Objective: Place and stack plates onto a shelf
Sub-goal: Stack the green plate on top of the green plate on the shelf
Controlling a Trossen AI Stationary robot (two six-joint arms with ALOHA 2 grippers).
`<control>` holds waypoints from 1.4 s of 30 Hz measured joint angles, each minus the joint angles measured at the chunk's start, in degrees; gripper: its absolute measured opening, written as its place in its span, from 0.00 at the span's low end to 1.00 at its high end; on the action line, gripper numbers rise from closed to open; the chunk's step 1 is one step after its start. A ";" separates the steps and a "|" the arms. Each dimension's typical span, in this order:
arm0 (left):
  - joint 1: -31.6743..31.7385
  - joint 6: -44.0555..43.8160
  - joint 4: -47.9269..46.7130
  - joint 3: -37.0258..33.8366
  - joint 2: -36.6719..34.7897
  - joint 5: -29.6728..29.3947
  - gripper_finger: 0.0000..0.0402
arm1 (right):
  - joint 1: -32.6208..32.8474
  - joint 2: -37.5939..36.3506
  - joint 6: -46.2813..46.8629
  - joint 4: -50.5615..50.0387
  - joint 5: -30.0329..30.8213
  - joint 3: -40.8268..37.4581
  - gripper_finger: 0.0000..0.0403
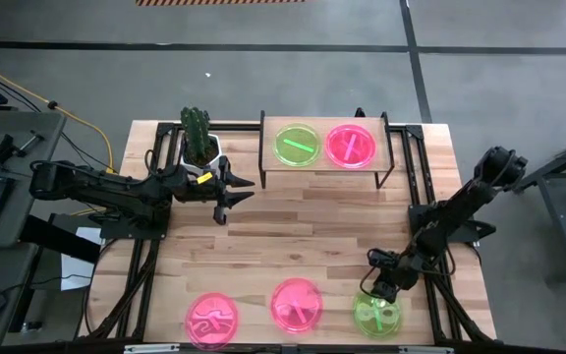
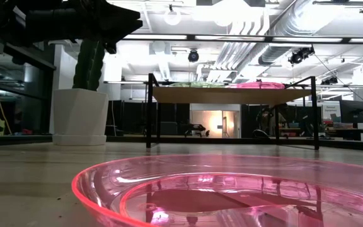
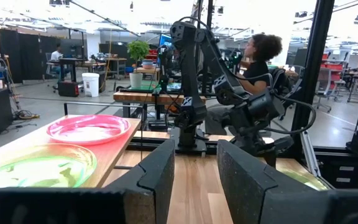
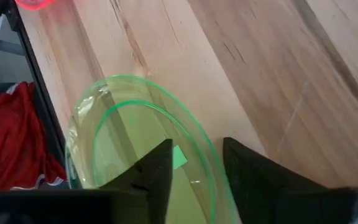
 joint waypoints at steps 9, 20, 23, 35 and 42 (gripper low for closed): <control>0.00 0.00 0.04 0.00 0.00 -0.02 0.28 | -1.67 0.29 -4.31 -0.12 -2.80 -0.20 0.04; -0.01 -0.02 0.57 0.00 0.00 -0.02 0.28 | -15.01 -6.21 -16.45 8.07 -15.97 -0.35 0.00; 0.00 -0.02 0.56 0.00 0.00 -0.02 0.28 | -18.89 -7.94 -19.29 8.89 -18.95 -0.33 0.00; -0.01 0.02 0.77 0.00 0.00 -0.04 0.28 | -37.86 -11.25 -36.18 30.11 -21.38 -0.31 0.00; 0.01 0.00 1.92 0.00 0.00 -0.04 0.28 | -49.15 -11.25 -35.88 28.97 1.19 5.50 0.00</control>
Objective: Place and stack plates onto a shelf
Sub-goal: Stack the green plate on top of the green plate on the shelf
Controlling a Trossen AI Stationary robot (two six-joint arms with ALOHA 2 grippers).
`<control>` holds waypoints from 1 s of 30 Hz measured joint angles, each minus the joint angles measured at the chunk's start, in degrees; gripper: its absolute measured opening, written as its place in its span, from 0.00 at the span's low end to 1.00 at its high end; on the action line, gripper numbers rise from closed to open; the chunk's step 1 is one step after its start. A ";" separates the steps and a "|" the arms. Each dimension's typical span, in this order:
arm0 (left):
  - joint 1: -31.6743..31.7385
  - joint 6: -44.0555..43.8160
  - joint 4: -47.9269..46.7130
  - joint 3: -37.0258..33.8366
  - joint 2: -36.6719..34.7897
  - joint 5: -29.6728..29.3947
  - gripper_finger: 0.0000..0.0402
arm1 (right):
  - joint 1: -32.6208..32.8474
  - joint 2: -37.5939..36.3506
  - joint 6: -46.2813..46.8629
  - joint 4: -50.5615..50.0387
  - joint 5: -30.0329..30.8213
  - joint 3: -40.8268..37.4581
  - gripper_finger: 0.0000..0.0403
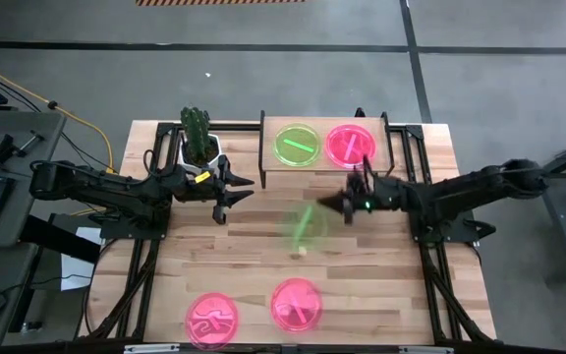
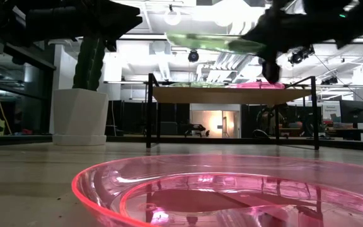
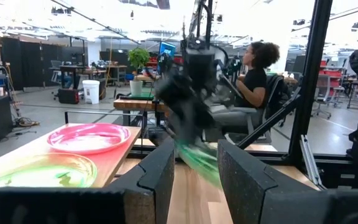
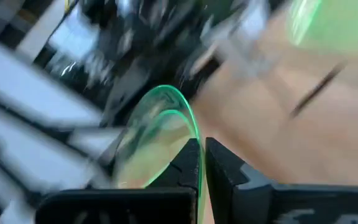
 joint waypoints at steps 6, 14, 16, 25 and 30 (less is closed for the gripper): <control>-0.01 -0.06 -0.04 0.00 0.00 -0.01 0.28 | -9.42 0.00 -9.73 -5.64 3.18 11.43 0.00; -0.01 -0.09 -0.16 0.00 0.00 0.00 0.28 | -18.68 0.45 -19.28 -19.74 14.31 23.99 0.00; -0.02 -0.09 -0.15 0.00 0.00 0.00 0.28 | -20.46 1.21 -19.39 -19.96 14.88 24.66 0.00; -0.01 -0.07 -0.08 0.00 0.00 0.00 0.28 | -24.96 10.51 -16.62 -18.19 12.81 24.66 0.00; -0.01 -0.02 -0.11 0.00 0.00 0.00 0.28 | -26.63 15.44 -16.40 -14.32 12.70 24.64 0.00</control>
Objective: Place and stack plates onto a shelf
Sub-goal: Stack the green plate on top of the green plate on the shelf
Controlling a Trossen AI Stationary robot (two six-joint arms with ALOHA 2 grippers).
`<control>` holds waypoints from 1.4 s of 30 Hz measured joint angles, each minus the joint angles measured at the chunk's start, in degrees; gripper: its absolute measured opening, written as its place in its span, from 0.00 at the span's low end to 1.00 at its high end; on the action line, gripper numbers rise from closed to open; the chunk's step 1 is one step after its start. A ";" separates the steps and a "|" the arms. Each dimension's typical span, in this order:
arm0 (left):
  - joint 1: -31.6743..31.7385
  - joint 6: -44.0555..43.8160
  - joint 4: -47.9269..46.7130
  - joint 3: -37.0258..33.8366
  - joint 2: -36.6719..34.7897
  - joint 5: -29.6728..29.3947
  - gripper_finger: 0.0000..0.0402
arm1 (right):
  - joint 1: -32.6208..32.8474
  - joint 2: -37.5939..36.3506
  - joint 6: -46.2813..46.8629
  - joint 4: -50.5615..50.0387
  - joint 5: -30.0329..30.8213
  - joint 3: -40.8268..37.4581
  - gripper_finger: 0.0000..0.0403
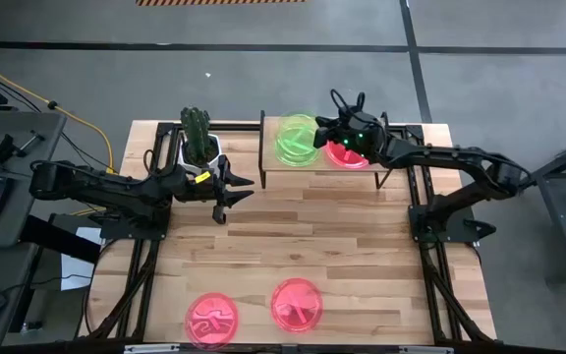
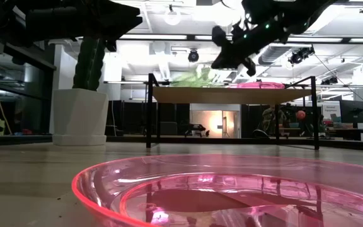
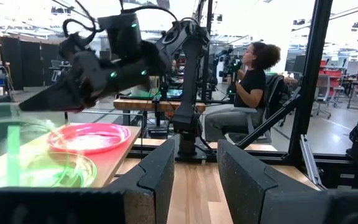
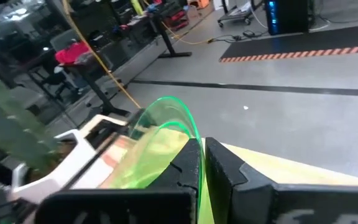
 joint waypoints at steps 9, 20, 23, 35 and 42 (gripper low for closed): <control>0.00 0.00 0.00 0.00 0.00 0.00 0.28 | -1.22 2.56 1.17 0.58 -3.07 -0.02 0.00; 0.00 0.00 0.00 0.00 0.00 0.00 0.28 | -1.07 2.56 1.44 0.36 -6.92 -0.02 0.00; 0.00 -0.02 0.00 0.00 0.00 0.00 0.28 | -1.07 2.56 1.19 -0.01 -7.12 -0.02 0.00; -0.01 -0.02 -0.02 0.00 0.00 0.00 0.28 | -1.11 2.52 -2.95 -0.06 -14.03 -0.02 0.03; -0.01 -0.02 -0.14 0.00 0.00 0.00 0.28 | -1.11 2.25 -4.52 -0.08 -14.02 -0.02 0.26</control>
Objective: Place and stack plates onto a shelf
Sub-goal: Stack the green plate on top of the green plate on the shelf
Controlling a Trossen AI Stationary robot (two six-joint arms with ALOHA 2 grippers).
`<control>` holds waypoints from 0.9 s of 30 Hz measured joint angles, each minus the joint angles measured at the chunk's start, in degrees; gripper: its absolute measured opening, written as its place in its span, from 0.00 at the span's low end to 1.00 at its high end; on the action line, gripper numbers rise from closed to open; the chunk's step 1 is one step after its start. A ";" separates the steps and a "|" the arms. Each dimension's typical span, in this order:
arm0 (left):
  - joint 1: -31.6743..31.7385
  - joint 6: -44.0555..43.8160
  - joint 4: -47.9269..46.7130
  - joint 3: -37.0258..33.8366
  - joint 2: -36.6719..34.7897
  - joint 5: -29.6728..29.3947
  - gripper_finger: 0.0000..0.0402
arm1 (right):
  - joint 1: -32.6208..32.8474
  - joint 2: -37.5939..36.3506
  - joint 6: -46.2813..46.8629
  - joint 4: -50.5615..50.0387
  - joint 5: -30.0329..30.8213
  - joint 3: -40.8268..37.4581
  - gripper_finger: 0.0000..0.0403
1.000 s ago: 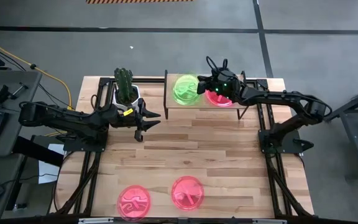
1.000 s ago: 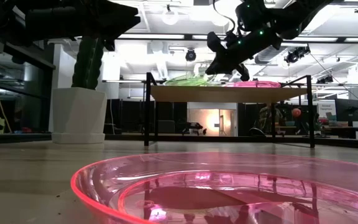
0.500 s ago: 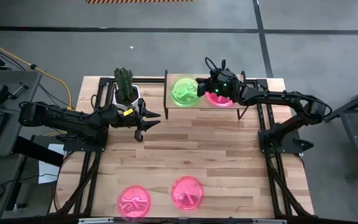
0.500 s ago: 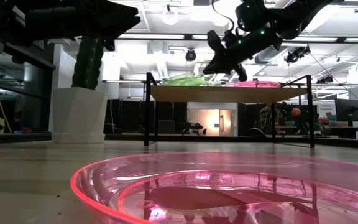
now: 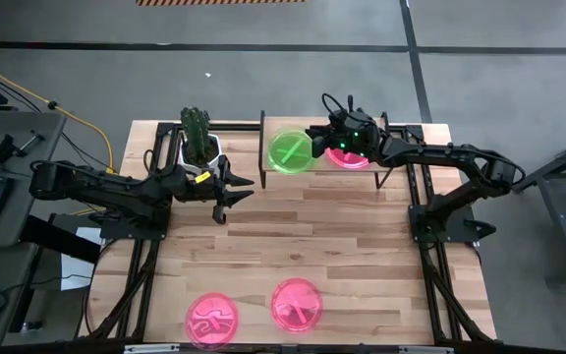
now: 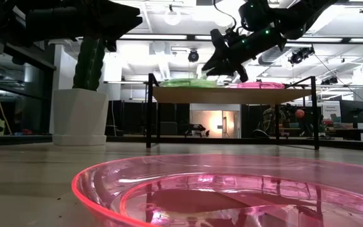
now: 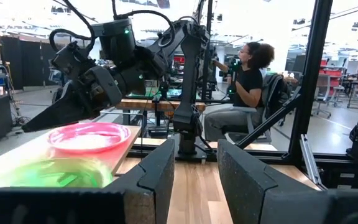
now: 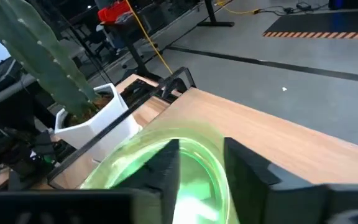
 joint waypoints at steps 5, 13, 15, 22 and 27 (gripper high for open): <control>0.00 0.01 -0.52 0.00 0.00 0.01 0.28 | 0.00 -2.88 -0.43 0.38 0.06 -0.02 0.39; 0.01 0.00 -0.87 0.00 0.00 0.02 0.28 | 1.87 -12.03 -6.07 -3.89 -2.35 0.00 0.41; 0.02 0.00 -0.85 0.00 0.00 0.02 0.28 | 3.92 -12.75 -7.52 -6.12 -5.17 -0.02 0.41; 0.02 0.02 -0.74 0.00 0.00 0.00 0.28 | 16.60 -8.67 -13.58 -11.43 -8.56 -0.04 0.30; 0.02 0.53 -0.65 0.00 0.00 -0.24 0.28 | 24.81 -2.41 -17.90 -9.12 -0.90 -0.04 0.03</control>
